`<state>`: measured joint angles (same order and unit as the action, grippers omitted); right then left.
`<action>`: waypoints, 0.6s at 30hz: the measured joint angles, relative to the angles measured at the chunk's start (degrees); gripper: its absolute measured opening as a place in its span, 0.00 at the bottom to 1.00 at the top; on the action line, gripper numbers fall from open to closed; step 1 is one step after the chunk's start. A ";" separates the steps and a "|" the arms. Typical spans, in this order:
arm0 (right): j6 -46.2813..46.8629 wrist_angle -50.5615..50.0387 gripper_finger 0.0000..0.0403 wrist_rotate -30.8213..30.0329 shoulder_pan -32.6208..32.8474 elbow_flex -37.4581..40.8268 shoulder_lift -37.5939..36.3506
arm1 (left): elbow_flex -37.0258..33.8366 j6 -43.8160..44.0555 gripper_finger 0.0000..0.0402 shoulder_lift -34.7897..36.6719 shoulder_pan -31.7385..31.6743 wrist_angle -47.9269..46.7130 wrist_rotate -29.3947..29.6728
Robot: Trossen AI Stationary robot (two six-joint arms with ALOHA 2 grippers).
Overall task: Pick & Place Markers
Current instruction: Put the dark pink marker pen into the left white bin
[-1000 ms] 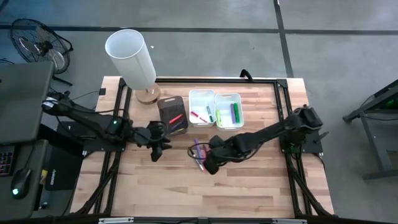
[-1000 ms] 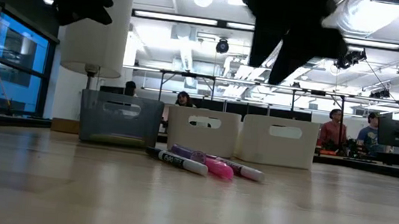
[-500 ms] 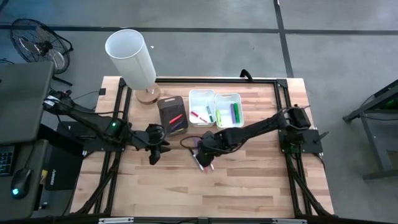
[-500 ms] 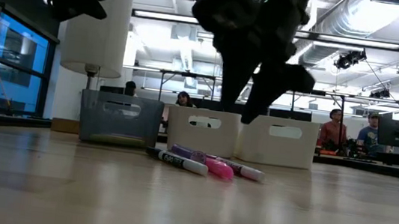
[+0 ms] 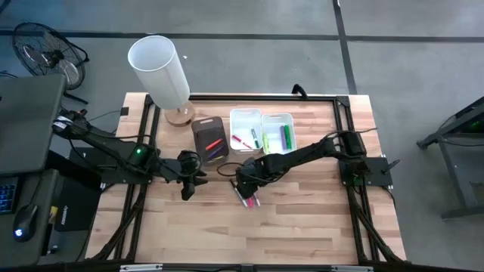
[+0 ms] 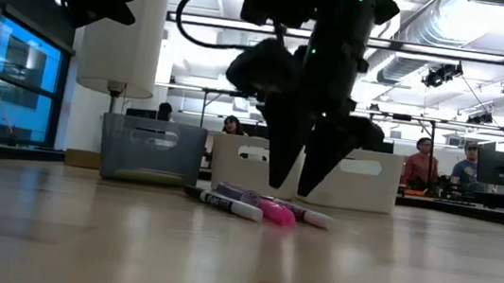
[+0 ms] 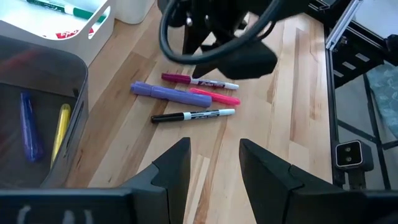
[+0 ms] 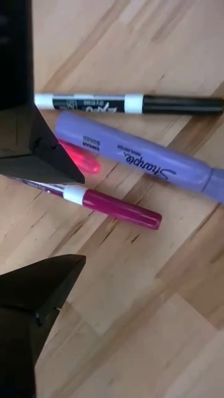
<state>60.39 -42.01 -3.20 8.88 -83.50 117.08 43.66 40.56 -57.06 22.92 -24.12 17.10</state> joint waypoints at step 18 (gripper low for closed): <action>1.70 0.48 0.45 -1.35 2.06 -0.13 2.62 | 0.00 0.02 0.34 0.00 0.00 -0.02 -0.07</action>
<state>62.09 -41.53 -4.55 10.95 -83.64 119.70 43.66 40.58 -57.06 22.92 -24.14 17.04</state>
